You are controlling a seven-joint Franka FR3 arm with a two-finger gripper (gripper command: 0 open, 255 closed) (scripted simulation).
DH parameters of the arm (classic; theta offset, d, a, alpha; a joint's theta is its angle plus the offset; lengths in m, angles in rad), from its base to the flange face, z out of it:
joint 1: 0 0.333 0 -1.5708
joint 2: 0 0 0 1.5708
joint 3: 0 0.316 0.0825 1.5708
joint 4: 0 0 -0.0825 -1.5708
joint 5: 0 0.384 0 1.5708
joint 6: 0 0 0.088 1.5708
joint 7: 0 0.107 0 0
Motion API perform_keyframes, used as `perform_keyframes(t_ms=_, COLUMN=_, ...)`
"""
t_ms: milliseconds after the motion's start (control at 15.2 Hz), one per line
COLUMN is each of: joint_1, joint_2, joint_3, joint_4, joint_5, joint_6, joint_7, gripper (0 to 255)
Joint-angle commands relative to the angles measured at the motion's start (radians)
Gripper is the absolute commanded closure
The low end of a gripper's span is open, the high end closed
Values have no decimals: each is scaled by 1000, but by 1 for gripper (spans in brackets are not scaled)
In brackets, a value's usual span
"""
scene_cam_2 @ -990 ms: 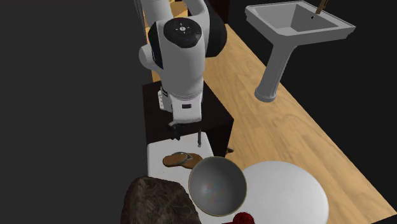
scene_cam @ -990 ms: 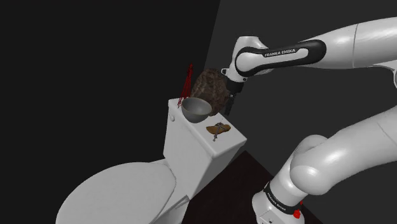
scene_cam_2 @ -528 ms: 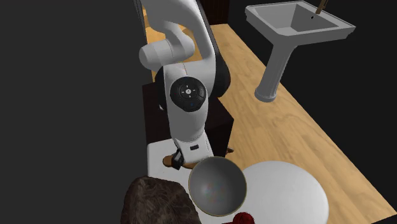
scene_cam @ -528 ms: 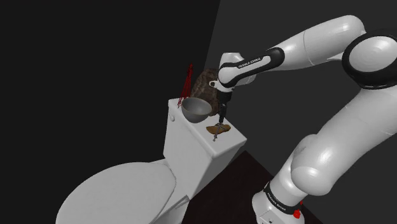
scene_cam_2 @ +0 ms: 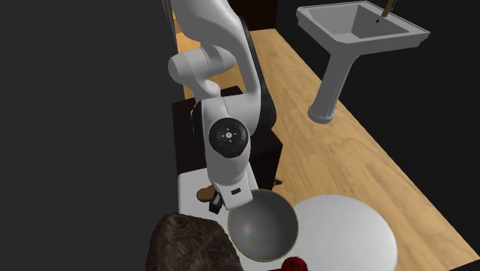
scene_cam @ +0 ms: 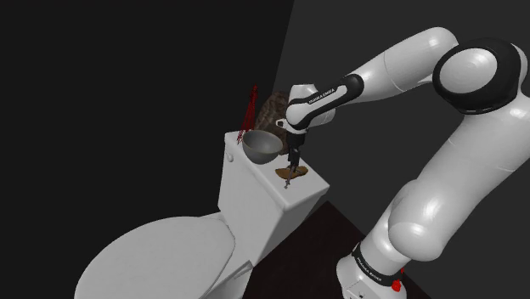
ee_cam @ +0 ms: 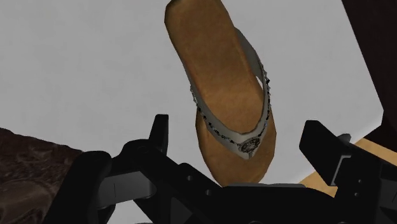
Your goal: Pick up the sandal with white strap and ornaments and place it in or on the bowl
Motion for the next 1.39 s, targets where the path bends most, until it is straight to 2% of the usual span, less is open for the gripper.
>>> perform_keyframes(t_ms=0, joint_1=-1, joint_2=13, joint_3=-1, joint_4=-8, joint_5=3, joint_6=22, joint_7=-4, gripper=0)
perform_keyframes(t_ms=462, joint_1=-1, joint_2=13, joint_3=-1, joint_4=-8, joint_5=3, joint_6=22, joint_7=-4, gripper=0)
perform_keyframes(t_ms=528, joint_1=-1, joint_2=13, joint_3=-1, joint_4=-8, joint_5=3, joint_6=22, joint_7=-4, gripper=255)
perform_keyframes(t_ms=1122, joint_1=-1, joint_2=13, joint_3=-1, joint_4=-8, joint_5=3, joint_6=22, joint_7=-4, gripper=255)
perform_keyframes(t_ms=1320, joint_1=0, joint_2=-19, joint_3=0, joint_4=3, joint_5=-6, joint_6=-21, joint_7=3, gripper=255)
